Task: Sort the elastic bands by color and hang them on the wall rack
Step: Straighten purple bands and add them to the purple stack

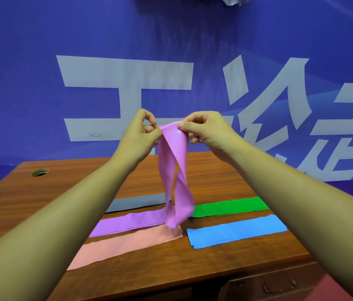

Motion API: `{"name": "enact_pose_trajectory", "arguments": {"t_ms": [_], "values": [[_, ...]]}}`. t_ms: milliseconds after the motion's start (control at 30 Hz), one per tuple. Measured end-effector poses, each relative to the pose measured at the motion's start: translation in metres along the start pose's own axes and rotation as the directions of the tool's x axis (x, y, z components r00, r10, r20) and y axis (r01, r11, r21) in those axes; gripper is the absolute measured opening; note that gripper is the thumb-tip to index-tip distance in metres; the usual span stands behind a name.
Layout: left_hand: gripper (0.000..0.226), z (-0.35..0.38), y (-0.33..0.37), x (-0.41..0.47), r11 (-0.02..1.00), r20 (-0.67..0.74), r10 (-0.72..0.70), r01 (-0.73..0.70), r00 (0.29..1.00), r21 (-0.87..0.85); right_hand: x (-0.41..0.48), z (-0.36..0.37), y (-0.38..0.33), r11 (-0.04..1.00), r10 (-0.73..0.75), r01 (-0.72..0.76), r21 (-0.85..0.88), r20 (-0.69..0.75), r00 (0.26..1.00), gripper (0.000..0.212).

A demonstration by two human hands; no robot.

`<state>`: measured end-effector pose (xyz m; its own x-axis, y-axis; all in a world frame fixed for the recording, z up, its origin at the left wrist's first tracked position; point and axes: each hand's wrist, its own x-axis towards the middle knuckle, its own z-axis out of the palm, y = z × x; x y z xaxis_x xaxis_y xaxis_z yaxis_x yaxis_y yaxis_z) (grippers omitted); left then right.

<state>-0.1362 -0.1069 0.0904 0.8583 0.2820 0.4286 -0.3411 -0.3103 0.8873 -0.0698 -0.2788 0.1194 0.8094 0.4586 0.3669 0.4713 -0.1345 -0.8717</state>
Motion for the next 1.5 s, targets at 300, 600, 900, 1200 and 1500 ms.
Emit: {"name": "enact_pose_trajectory", "arguments": {"t_ms": [300, 600, 900, 1200, 1500], "values": [[0.014, 0.023, -0.006, -0.008, 0.974, 0.021, -0.094, 0.096, 0.995, -0.206, 0.000, 0.001, -0.004, 0.999, 0.011, -0.004, 0.046, -0.145, 0.989, 0.017], [0.004, 0.029, -0.010, -0.010, 0.995, 0.041, 0.019, -0.015, 0.999, -0.101, -0.003, -0.015, -0.001, 0.977, 0.209, -0.209, 0.045, -0.004, 0.978, 0.042], [0.004, 0.035, -0.015, -0.010, 0.997, 0.086, 0.063, -0.059, 0.994, -0.055, 0.004, -0.027, 0.006, 0.953, 0.251, -0.213, -0.214, 0.167, 0.954, 0.023], [0.035, 0.038, -0.035, -0.008, 0.995, 0.327, -0.078, 0.096, 0.942, -0.039, 0.003, -0.022, -0.003, 0.997, 0.018, -0.018, -0.080, 0.002, 1.000, 0.012], [0.017, 0.043, -0.071, -0.025, 0.964, 0.484, -0.245, 0.265, 0.840, 0.028, 0.020, -0.042, 0.009, 0.996, 0.063, -0.078, -0.042, -0.281, 0.958, 0.012]]}}
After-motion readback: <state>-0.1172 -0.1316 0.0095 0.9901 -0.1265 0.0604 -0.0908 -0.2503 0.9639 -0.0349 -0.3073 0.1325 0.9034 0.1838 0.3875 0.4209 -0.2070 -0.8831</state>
